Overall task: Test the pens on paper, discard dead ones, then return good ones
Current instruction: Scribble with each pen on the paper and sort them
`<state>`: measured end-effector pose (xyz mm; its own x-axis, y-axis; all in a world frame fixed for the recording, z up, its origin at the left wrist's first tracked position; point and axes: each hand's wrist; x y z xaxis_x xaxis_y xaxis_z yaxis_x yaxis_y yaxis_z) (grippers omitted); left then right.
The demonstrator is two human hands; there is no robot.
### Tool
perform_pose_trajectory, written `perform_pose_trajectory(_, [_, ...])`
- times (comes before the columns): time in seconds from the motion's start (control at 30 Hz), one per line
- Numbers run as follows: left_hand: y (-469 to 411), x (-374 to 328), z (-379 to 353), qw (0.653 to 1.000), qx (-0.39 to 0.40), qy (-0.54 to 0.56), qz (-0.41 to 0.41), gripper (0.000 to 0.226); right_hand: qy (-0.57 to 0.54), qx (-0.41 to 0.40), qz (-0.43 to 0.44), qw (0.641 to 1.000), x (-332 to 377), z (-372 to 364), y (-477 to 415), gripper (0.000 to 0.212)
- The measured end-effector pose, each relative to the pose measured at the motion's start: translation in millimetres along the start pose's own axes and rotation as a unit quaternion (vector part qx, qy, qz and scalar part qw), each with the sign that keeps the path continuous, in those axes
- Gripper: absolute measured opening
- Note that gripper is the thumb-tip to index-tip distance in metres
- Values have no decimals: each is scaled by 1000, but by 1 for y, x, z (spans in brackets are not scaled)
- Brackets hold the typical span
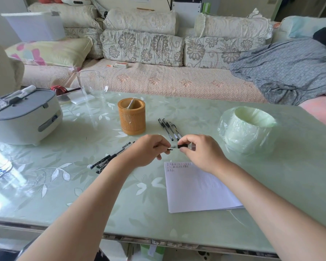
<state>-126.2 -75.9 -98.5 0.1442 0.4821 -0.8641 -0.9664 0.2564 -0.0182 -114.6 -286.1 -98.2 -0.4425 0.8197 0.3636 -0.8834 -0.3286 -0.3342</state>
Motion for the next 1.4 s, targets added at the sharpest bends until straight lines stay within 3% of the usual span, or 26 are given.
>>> perform_pose_trajectory(0.33, [1, -10, -4, 998, 40, 43, 2, 16, -11, 48, 28, 998, -2, -1, 0, 14])
perform_pose_trajectory(0.47, [3, -21, -8, 997, 50, 21, 56, 13, 23, 75, 38, 996, -1, -4, 1, 21])
perform_pose_trajectory(0.53, [4, -24, -8, 996, 33, -15, 84, 18, 67, 84, 60, 992, 3, -4, 3, 14])
perform_pose_trajectory(0.67, [6, -34, -16, 994, 10, -77, 77, 27, 206, 66, 73, 974, 11, -9, 10, 62])
perform_pose_trajectory(0.73, [10, -40, -22, 992, 34, -67, 96, 29, 232, 62, 64, 969, 13, -10, 12, 74])
perform_pose_trajectory(0.9, [16, -48, -25, 991, 46, -8, 124, 34, 227, 53, 24, 972, 12, 0, 14, 55])
perform_pose_trajectory(1.03, [13, -56, -31, 993, 42, 6, 113, 30, 206, 35, 35, 977, 8, 7, 18, 54])
perform_pose_trajectory(1.23, [-13, -76, -44, 993, -64, 88, 46, 33, 30, 46, 30, 998, -23, 49, 11, 34])
perform_pose_trajectory(1.3, [-27, -88, -52, 985, -99, 143, 4, 35, -34, -2, 32, 999, -39, 64, 2, 17])
perform_pose_trajectory(1.4, [-54, -106, -63, 965, -164, 205, -11, 34, -55, -133, -11, 990, -68, 87, -12, 17])
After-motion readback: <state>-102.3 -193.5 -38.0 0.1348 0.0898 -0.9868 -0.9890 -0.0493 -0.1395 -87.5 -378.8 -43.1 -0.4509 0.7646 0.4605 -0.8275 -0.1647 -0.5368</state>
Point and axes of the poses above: each hand's wrist, its own y-axis away from the middle knuckle, its own z-axis out of the back of the hand, x = y × z, and after that the axes turned 10 degrees about y, right-handed
